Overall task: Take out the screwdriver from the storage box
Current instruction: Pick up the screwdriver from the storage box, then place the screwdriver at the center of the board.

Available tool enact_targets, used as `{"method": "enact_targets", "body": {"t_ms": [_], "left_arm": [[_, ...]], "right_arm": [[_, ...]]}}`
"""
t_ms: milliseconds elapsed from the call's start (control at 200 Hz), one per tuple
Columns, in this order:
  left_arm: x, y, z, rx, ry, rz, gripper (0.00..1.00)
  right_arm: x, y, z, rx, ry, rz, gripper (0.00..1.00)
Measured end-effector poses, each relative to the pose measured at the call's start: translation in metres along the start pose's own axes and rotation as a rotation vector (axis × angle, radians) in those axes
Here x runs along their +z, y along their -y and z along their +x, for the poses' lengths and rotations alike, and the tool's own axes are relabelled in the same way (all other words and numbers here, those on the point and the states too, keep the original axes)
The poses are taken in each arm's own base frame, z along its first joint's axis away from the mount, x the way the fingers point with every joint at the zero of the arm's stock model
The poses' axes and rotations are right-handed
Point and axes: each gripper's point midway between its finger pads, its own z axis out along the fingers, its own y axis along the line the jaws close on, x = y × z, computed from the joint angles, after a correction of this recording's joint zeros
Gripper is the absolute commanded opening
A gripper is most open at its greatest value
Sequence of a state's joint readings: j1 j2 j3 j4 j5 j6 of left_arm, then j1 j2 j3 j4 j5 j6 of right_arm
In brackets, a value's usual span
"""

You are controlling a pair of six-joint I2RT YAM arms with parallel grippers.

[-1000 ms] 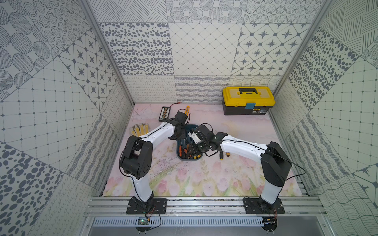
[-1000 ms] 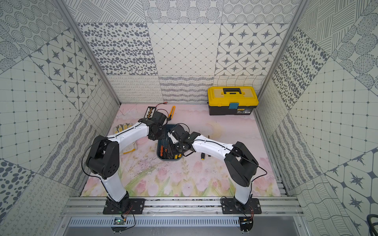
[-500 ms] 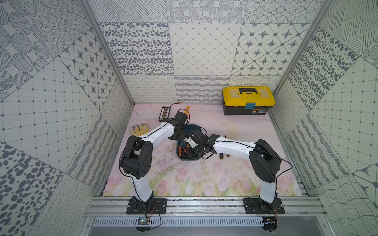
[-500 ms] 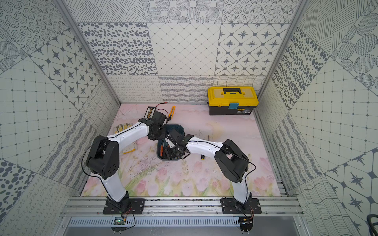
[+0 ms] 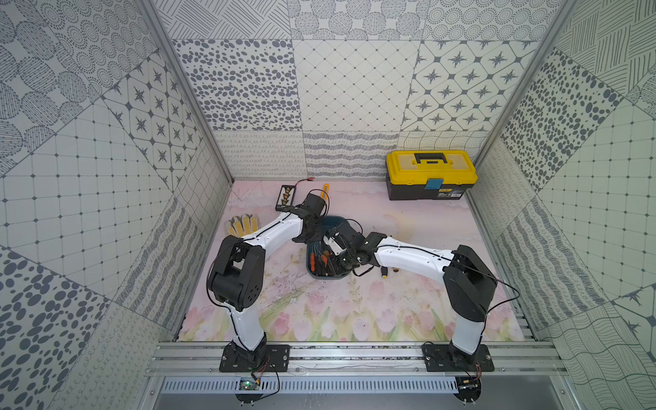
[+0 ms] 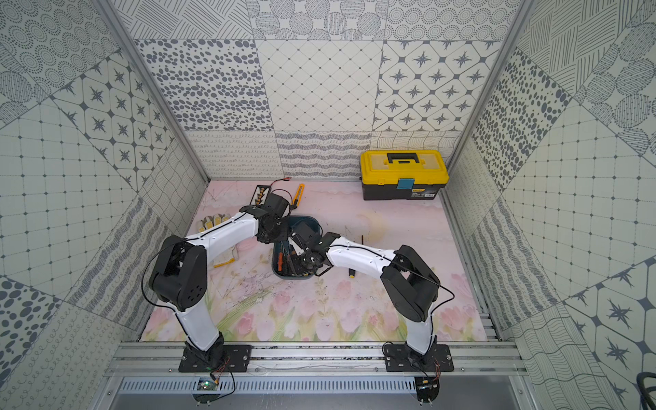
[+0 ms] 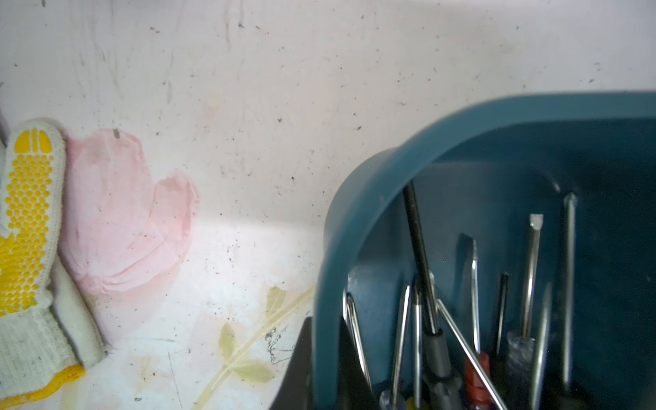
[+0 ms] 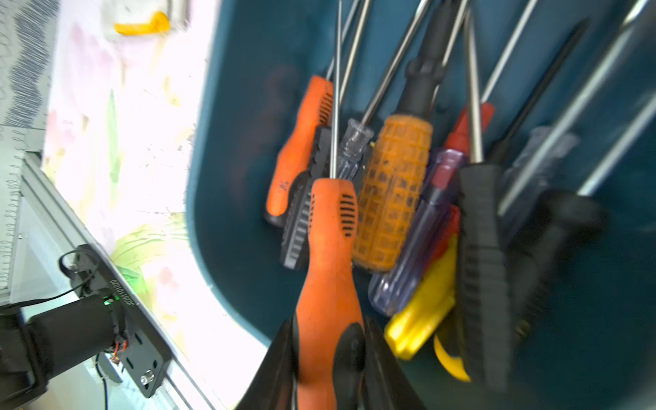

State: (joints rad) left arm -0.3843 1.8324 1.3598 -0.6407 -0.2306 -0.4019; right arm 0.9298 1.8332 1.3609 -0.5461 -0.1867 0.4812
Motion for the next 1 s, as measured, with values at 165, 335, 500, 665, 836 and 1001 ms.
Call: {"method": "enact_targets", "body": {"t_ms": [165,335,500,665,836,1001], "left_arm": [[0.0,-0.001,0.0,-0.003,-0.001,-0.002,0.0],[0.001,-0.005,-0.002,-0.014,0.0,-0.006,0.0],[0.004,-0.007,0.0,-0.02,-0.009,-0.012,0.0],[0.006,-0.008,0.001,-0.025,-0.015,-0.018,0.0],[0.007,-0.009,0.001,-0.028,-0.016,-0.02,0.0],[0.007,-0.009,0.001,-0.028,-0.017,-0.021,0.0]], "right_arm": [[-0.032,0.004,-0.007,-0.001,0.069,0.02,0.0],[-0.053,0.018,0.0,0.001,0.101,0.065,0.0],[-0.083,0.027,0.002,-0.016,0.175,0.111,0.0],[-0.121,0.04,-0.003,-0.026,0.291,0.166,0.0],[-0.138,0.084,0.001,0.039,0.327,0.282,0.0],[-0.13,0.131,0.024,0.121,0.25,0.388,0.0]]}}
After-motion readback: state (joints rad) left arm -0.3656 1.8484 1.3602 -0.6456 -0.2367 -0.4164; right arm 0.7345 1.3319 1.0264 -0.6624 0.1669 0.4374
